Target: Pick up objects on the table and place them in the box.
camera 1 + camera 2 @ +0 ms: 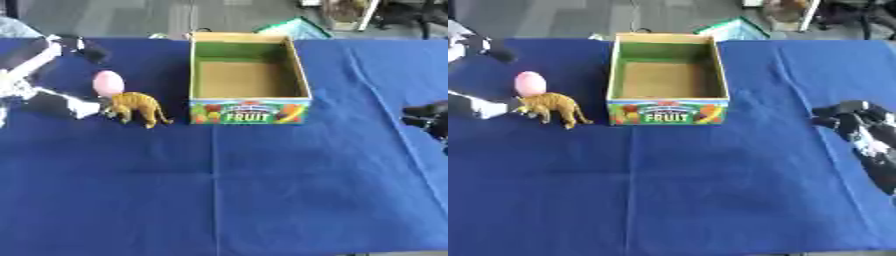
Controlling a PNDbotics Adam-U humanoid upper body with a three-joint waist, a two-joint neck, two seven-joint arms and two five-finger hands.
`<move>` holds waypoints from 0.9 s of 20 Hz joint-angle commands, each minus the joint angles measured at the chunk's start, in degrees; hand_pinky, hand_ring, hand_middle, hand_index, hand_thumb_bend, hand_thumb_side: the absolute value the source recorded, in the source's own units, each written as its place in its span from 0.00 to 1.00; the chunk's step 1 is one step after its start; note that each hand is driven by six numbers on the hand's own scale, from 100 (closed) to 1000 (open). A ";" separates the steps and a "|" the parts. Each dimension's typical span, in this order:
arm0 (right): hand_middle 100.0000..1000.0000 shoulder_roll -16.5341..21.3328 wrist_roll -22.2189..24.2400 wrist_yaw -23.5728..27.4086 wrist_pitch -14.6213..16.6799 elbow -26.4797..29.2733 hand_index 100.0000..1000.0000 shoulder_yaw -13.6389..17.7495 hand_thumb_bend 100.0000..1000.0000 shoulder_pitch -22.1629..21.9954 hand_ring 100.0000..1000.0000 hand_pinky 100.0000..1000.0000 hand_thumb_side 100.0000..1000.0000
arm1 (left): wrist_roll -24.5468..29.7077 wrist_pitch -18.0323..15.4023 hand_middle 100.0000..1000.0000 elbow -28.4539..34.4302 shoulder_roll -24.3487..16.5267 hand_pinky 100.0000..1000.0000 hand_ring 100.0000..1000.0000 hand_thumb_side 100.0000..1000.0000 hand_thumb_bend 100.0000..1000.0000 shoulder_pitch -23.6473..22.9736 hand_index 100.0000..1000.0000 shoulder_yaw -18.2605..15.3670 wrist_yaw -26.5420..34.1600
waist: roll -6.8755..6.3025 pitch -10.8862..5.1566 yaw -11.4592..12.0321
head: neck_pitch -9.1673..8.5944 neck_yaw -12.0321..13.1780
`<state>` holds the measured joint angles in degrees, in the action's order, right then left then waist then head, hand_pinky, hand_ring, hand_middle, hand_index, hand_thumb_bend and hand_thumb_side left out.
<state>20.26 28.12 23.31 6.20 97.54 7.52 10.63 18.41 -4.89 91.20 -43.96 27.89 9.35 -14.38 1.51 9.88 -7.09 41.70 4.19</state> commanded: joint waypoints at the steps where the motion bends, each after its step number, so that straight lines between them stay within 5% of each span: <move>1: 0.57 1.24 0.25 0.16 0.12 0.52 0.65 0.07 0.00 0.66 0.78 0.81 0.25 | 1.08 -0.28 0.67 -2.73 -0.38 0.93 0.72 0.05 0.46 2.47 0.78 0.95 -2.70 | -0.02 -1.01 -0.19 | -0.27 0.27; 18: 0.57 0.97 0.70 0.26 0.06 0.37 0.65 -0.35 0.00 0.67 0.78 0.82 0.26 | 0.14 -2.66 0.66 -19.36 6.16 0.92 0.71 0.08 0.49 9.68 0.78 2.74 -13.75 | 0.23 -1.22 -0.82 | 0.03 0.57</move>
<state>20.26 28.61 23.36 6.17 97.37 7.00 10.64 18.68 -7.08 72.10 -37.08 36.33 12.52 -27.57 1.85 9.54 -7.79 41.73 4.63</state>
